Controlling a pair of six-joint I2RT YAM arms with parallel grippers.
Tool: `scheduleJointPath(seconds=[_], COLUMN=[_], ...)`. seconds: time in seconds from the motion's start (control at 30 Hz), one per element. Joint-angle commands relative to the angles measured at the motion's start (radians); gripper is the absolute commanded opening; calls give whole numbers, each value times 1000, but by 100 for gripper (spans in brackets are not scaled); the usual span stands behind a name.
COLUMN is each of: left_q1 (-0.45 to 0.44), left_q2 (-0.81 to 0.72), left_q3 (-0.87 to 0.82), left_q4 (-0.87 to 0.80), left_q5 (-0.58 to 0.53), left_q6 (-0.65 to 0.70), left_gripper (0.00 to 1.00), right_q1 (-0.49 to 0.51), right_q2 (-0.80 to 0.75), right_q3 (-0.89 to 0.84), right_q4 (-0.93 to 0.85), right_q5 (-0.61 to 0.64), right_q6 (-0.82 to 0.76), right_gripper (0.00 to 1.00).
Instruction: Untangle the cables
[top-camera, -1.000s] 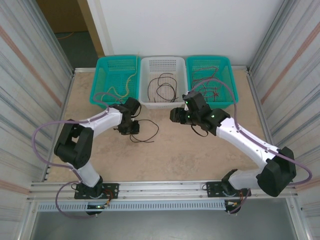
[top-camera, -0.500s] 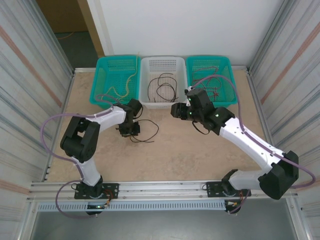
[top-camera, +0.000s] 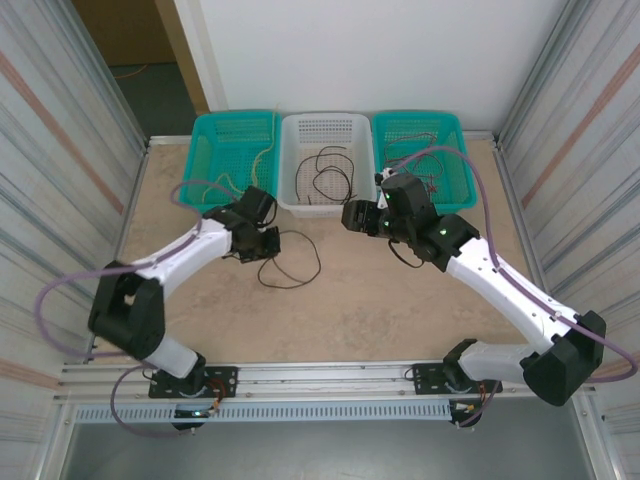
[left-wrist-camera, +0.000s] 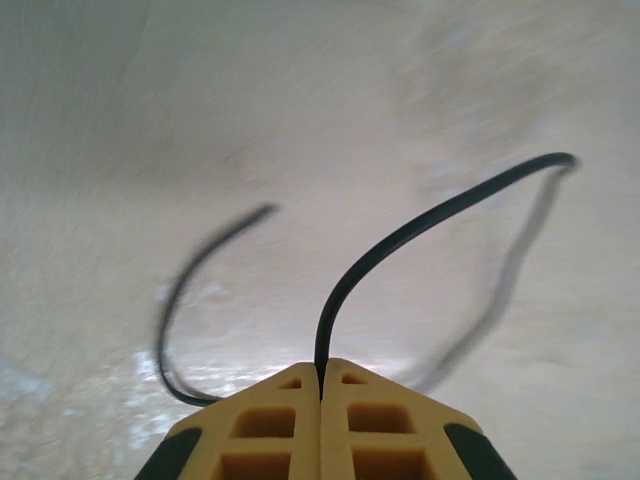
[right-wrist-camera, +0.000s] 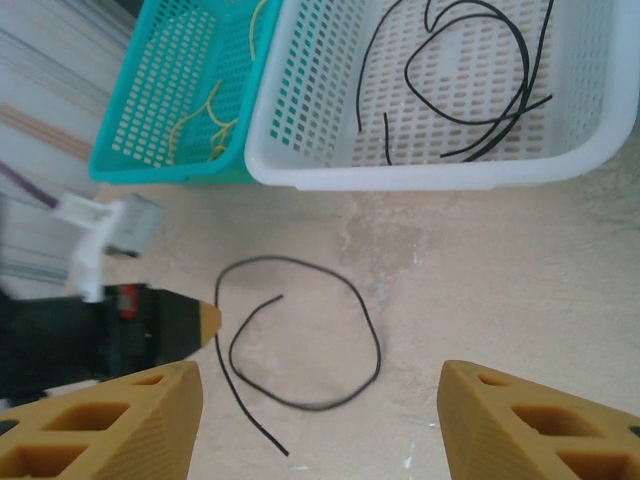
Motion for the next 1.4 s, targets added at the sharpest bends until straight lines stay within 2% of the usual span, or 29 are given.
scheduleJointPath(seconds=[0.0,0.17,0.3,0.4,0.63,0.9,1.07,1.23,1.3,1.37], left_q1=[-6,-6,-5,6,10,17,27,38,40,43], left_q2=[-122,-243,-302,-325,-332,-356,-367,-378,-379,-381], left_q3=[-28,-61,-50,-43,-10,-4,2,-1,-3,-9], left_q4=[119,277,295,318,349,346,344,342,338,336], left_q5=[74,183,166,196,270,266,268,273,275,275], left_q6=[-49,-75,-99,-120,-122,-128,-128,-129,-125,-124], left_gripper=[0,0,0,0,0,0,0,0,0,0], right_q1=[28,59,63,80,101,133,135,135,135,135], right_q2=[25,62,82,97,177,250,280,279,280,283], right_q3=[29,53,95,123,189,227,238,245,251,261], right_q4=[32,65,74,83,28,-4,-15,-21,-26,-40], right_q5=[-43,-100,-185,-242,-342,-415,-444,-428,-426,-422], right_q6=[36,45,30,-11,-55,-84,-93,-104,-108,-115], right_gripper=[66,70,70,70,59,57,40,17,15,17])
